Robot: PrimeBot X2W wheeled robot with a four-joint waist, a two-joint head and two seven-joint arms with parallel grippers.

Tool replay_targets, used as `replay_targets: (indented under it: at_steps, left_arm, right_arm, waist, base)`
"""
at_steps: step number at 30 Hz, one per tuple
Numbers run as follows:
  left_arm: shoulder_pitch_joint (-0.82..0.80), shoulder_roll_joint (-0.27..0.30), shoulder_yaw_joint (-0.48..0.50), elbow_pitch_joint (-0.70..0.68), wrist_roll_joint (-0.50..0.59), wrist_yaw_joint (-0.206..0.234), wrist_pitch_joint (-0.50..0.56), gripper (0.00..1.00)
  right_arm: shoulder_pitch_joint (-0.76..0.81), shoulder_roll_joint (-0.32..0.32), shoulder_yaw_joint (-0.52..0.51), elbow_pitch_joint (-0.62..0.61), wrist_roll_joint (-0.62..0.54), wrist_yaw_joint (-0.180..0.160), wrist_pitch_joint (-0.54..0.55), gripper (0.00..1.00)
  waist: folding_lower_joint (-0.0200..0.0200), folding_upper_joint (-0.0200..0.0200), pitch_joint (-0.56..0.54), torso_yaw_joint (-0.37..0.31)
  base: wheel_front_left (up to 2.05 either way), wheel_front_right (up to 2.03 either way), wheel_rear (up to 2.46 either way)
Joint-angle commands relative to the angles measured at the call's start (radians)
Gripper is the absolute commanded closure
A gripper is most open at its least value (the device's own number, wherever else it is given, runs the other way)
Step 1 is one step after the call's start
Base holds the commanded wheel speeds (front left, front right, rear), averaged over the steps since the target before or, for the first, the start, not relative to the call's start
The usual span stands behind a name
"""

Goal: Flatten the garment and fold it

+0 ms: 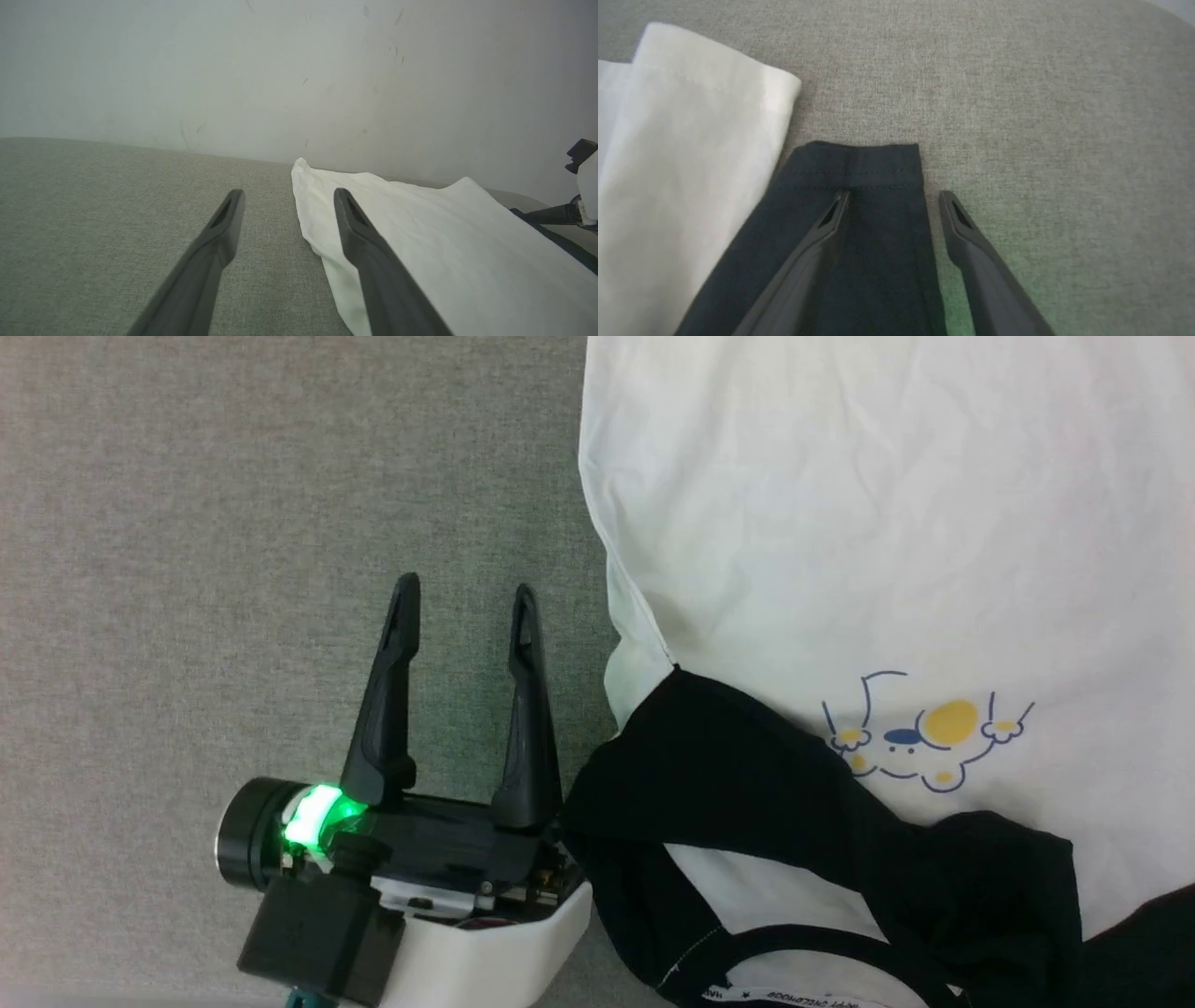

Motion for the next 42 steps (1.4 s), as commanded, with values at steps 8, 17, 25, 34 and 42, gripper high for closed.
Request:
replay_targets:
  at_steps: [8,17,25,34,42]
  left_arm:
    - [-0.027,-0.005,0.0,0.025,0.006,0.009,-0.005,0.0]
    - [0.015,0.007,0.053,0.063,-0.043,-0.012,-0.005,0.0]
    - [0.114,0.042,0.112,0.069,-0.103,-0.026,-0.005,0.0]
    - [0.211,0.081,0.163,0.043,-0.149,-0.022,0.006,0.0]
    - [0.246,0.094,0.173,0.037,-0.173,-0.025,0.015,0.0]
  right_arm:
    - [-0.001,0.0,0.028,0.004,0.017,-0.001,-0.016,1.0]
    - [0.045,0.017,-0.016,0.009,0.017,-0.001,-0.18,1.0]
    - [0.204,-0.035,-0.152,0.033,0.034,-0.001,-0.231,1.0]
    - [0.441,-0.076,-0.367,0.058,0.037,-0.001,-0.27,1.0]
    - [0.567,-0.04,-0.478,-0.014,0.015,-0.001,-0.255,1.0]
  waist:
    - [0.0,0.0002,-0.02,-0.02]
    - [0.0,0.0002,-0.225,-0.062]
    - [0.0,0.0002,-0.412,-0.093]
    - [0.0,0.0002,-0.522,-0.128]
    - [0.0,0.0002,-0.576,-0.14]
  base:
    - [0.0,0.0,0.0]
    - [0.0,0.0,0.0]
    - [0.0,0.0,0.0]
    - [0.0,0.0,0.0]
    - [0.0,0.0,0.0]
